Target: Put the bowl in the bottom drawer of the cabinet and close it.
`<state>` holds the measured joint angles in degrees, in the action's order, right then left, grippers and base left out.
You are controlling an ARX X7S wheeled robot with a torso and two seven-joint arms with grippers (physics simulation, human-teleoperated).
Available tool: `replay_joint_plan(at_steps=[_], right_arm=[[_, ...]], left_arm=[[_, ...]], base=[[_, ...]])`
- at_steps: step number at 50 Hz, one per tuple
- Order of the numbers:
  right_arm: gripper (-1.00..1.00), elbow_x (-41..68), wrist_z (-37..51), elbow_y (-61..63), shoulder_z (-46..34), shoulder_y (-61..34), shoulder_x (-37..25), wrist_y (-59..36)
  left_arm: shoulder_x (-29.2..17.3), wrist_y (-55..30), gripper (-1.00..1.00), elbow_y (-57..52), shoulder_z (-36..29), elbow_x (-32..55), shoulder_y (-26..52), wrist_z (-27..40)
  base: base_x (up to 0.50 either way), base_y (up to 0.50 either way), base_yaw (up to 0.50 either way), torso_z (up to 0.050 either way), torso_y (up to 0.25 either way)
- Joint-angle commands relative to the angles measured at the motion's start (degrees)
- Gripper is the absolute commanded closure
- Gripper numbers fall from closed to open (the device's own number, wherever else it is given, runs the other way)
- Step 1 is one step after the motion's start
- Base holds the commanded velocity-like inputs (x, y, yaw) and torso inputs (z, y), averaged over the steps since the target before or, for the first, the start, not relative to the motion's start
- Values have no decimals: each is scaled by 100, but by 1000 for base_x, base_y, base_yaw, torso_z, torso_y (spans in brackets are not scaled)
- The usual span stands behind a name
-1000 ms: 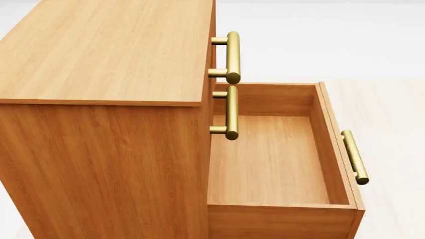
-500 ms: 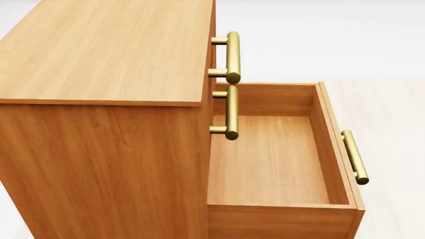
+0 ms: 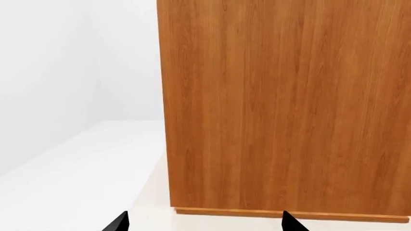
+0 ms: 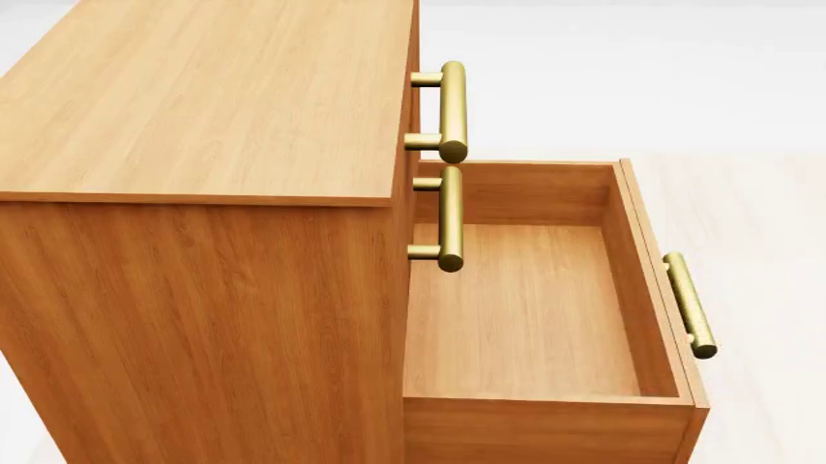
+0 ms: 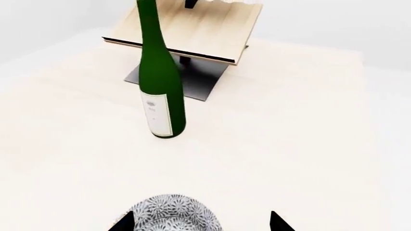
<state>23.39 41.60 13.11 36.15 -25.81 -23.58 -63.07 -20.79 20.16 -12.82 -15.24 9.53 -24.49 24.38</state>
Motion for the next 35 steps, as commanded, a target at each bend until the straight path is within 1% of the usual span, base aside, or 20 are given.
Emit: replay_joint_plan(at_steps=[1,13,15,35], right_arm=[[-100,-182,147,-94,-42,83,-38,103],[-100,-297,178,-178,-137,168,-78,222],[-100,-41,25,-343,98,62,8,34],[-100,104,-194,-930,333,-36,-2,156]], left_arm=[[-12,4,-100,-7,-18,-7,-4,24],[-40,-16,-100,-73,-33,1,-43,53],[-39,-7,-100,-60,-34,-4,-39,55],[-108,-86,-100,-242,-41,15,-120,119]], base=[[0,0,0,0,0],[0,0,0,0,0],[0,0,0,0,0],[0,0,0,0,0]])
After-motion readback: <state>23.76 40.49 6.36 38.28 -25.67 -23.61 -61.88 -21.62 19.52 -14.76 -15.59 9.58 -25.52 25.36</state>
